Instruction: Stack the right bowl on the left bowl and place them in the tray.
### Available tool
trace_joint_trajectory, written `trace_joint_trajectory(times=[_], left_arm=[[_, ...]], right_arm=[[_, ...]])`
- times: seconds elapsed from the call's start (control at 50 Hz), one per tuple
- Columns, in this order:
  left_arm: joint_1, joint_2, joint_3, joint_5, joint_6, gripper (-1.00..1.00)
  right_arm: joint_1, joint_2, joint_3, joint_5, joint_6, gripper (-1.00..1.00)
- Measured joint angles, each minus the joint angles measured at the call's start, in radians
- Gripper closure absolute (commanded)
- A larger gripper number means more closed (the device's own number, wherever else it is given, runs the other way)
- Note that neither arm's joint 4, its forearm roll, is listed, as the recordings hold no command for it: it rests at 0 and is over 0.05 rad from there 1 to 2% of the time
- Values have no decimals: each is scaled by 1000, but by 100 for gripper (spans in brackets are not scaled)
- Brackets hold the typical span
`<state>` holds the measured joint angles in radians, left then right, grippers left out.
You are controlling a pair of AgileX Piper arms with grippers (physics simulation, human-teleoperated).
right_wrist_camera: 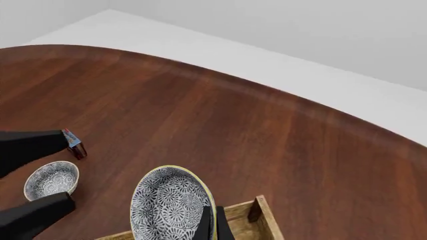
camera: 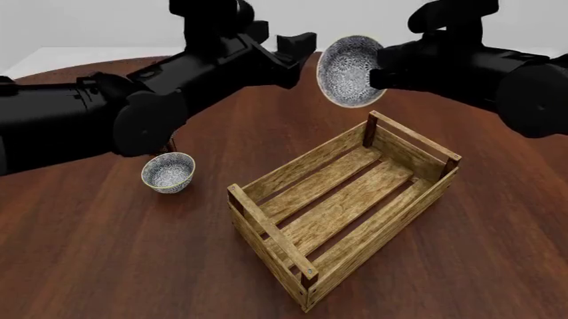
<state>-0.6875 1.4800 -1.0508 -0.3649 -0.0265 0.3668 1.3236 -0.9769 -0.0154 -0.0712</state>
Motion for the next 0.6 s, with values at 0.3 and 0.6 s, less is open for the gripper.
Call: trace_joint_trajectory(times=[0.3,0.6], left_arm=[[15,95,-50,-15,-21,-100],[22,174,-97,-18,-41,-100]], right_arm=[[10,6,1,1,1,100],[18,10,1,1,-1,100]])
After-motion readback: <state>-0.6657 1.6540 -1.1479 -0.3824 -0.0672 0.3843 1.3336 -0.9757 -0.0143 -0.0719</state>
